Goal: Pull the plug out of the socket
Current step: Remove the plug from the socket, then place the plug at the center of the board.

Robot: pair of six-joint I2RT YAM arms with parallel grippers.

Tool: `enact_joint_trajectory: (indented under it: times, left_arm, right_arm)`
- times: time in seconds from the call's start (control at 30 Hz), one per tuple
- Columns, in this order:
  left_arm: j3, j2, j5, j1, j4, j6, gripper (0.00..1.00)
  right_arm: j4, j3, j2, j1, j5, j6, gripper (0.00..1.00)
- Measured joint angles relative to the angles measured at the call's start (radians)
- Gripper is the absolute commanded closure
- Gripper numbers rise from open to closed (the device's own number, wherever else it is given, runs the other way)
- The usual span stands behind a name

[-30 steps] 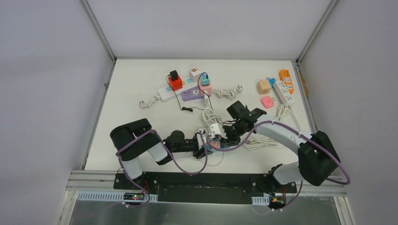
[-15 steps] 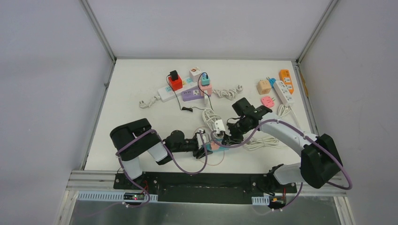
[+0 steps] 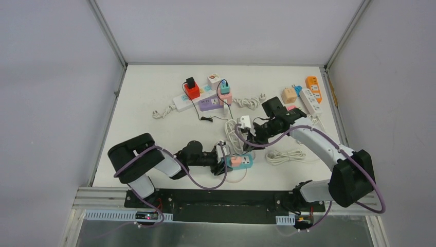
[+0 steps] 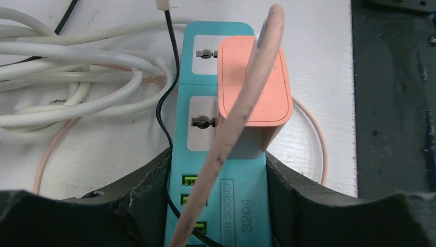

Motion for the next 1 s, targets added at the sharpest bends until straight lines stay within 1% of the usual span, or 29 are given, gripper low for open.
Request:
enact_joint_trajectory:
  times: [0.1, 0.23, 0.4, 0.5, 0.57, 0.67, 0.77, 0.9, 1.0]
  left_arm:
    - [0.011, -0.066, 0.020, 0.000, -0.076, -0.016, 1.00]
    - [0.013, -0.197, 0.021, 0.000, -0.183, -0.031, 1.00]
    - [0.047, -0.399, 0.019, 0.000, -0.386, -0.027, 1.00]
    - [0.070, -0.515, 0.017, 0.000, -0.502, -0.009, 1.00]
    - [0.081, -0.566, 0.018, 0.001, -0.563, 0.004, 1.00]
    - [0.097, -0.613, 0.017, 0.003, -0.626, 0.026, 1.00]
    - [0.103, -0.630, 0.019, 0.014, -0.674, 0.032, 1.00]
    - [0.116, -0.636, 0.003, 0.034, -0.671, 0.037, 1.00]
    - [0.126, -0.653, -0.010, 0.048, -0.649, 0.037, 1.00]
  right_arm:
    - [0.007, 0.016, -0.003, -0.029, 0.001, 0.037, 1.00]
    - [0.006, 0.036, -0.014, -0.069, 0.017, 0.082, 1.00]
    - [0.002, 0.090, -0.053, -0.120, 0.032, 0.120, 1.00]
    - [-0.019, 0.161, -0.066, -0.138, 0.030, 0.146, 1.00]
    - [-0.032, 0.231, -0.066, -0.149, 0.026, 0.170, 1.00]
    - [-0.072, 0.379, -0.050, -0.159, 0.009, 0.214, 1.00]
    - [-0.101, 0.597, 0.001, -0.169, 0.011, 0.251, 1.00]
    - [-0.187, 0.855, 0.077, -0.164, -0.014, 0.317, 1.00]
    - [-0.246, 0.997, 0.128, -0.163, 0.006, 0.352, 1.00]
